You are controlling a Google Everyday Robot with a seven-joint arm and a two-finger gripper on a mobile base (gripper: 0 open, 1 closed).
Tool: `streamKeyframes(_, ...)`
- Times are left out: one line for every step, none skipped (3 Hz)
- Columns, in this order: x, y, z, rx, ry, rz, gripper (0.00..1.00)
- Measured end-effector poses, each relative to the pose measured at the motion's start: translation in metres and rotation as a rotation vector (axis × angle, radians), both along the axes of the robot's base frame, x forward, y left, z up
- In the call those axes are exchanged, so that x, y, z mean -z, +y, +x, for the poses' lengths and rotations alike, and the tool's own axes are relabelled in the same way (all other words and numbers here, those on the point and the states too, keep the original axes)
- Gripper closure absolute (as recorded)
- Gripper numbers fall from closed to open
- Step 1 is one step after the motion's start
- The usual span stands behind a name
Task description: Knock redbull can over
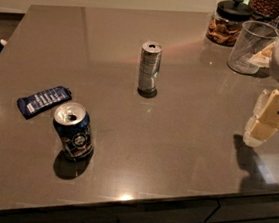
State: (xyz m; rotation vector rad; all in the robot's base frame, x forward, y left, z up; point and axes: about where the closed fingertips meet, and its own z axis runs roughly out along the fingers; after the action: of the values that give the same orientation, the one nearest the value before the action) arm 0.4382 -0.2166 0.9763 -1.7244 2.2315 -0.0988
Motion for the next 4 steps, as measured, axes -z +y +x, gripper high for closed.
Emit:
streamKeyframes(0.000, 0.000, 0.000, 0.000, 0.000, 0.000, 0.00)
streamKeyframes(0.002, 0.009, 0.010, 0.017, -0.022, 0.031, 0.00)
streamKeyframes(0.006, 0.027, 0.032, 0.048, -0.043, 0.108, 0.00)
streamKeyframes(0.014, 0.051, 0.053, 0.082, -0.059, 0.177, 0.00)
